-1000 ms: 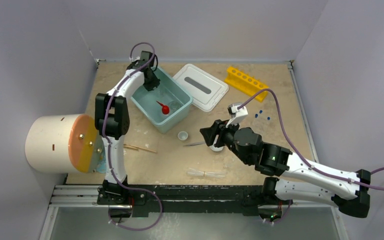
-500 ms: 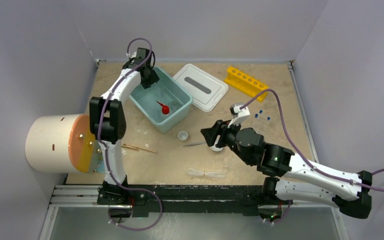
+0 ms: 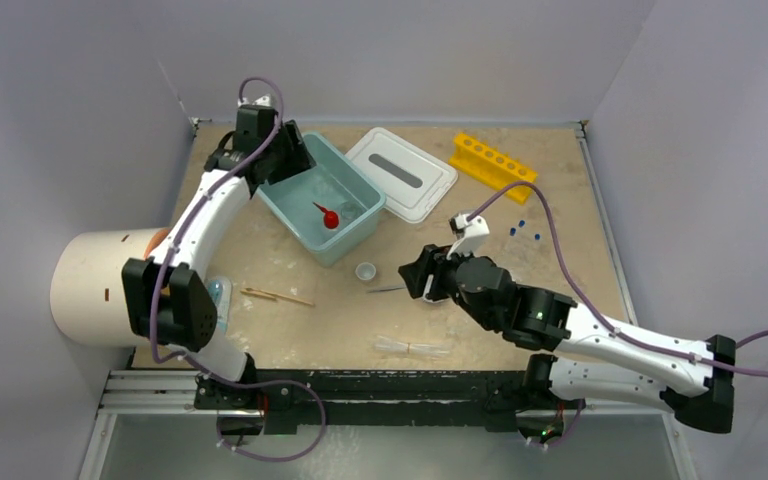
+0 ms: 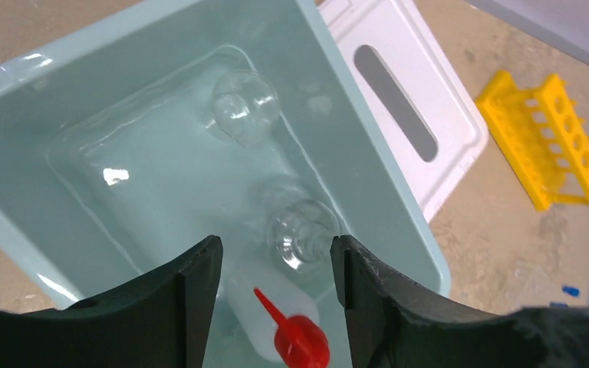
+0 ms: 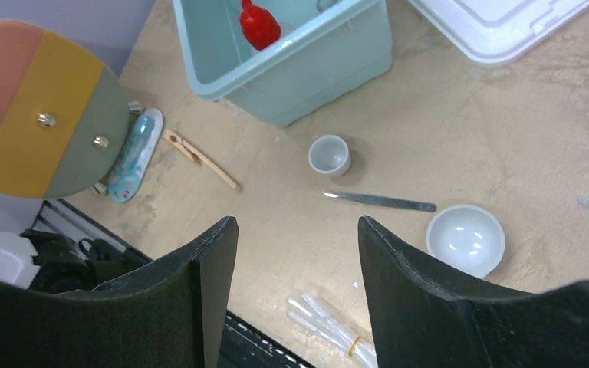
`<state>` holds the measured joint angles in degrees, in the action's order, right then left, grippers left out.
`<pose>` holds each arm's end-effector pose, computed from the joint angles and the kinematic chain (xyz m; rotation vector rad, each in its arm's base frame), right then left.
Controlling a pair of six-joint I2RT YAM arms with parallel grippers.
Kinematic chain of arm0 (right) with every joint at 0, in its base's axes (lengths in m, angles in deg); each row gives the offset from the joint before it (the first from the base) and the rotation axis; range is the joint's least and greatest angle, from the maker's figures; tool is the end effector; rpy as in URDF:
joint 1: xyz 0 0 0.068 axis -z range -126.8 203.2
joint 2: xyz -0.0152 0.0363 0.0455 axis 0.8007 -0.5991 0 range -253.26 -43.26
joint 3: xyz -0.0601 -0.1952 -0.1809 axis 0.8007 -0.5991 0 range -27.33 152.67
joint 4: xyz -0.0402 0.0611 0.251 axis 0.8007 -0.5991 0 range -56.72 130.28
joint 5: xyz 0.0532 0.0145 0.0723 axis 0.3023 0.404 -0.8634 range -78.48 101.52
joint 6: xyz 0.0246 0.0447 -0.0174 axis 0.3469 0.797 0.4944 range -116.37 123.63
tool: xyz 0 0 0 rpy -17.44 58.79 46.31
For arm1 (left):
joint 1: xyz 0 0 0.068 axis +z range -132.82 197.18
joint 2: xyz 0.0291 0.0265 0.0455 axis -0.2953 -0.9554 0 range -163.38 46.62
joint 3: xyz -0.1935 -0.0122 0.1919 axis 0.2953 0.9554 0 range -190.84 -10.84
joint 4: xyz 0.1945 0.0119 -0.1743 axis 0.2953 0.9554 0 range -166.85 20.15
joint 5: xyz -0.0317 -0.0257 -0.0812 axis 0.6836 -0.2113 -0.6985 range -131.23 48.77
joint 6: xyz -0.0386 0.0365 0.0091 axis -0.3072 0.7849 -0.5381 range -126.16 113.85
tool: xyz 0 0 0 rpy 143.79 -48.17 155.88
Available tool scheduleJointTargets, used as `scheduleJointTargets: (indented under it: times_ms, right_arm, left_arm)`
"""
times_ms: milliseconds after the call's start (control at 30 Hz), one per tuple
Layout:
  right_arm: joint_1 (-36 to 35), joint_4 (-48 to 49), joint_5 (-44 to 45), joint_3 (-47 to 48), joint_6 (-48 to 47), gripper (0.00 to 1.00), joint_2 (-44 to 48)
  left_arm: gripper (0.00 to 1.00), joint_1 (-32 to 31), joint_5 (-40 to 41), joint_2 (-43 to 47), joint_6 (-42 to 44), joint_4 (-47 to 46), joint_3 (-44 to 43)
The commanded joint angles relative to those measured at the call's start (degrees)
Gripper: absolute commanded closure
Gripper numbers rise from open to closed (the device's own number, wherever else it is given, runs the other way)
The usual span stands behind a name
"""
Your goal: Organize the chemistry lab equipment
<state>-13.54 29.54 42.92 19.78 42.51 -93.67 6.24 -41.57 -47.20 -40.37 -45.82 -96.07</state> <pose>0.0964 0.1773 0.3374 -0.0504 1.8556 0.8194 0.3664 -0.0710 0.3297 -0.4604 2.2511 -0.4212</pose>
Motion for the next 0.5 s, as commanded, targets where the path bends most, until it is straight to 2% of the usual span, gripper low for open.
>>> scheduleJointTargets:
  times_ms: [0, 233, 467]
  right_arm:
    - [-0.12, 1.17, 0.09, -1.46, 3.15, 0.39, -3.23]
    - [1.06, 9.63, -3.44, -3.68, 3.41, 0.42, -12.7]
    - [4.81, 18.37, -6.18, -3.69, 3.58, 0.5, -22.89]
  left_arm:
    - [0.45, 0.06, -6.54, 7.33, 5.47, -2.2, 3.3]
    - [0.43, 0.04, -8.41, 18.15, 9.86, 1.52, 9.18]
    - [0.43, -0.05, -11.31, 33.0, 8.44, -4.22, 22.41]
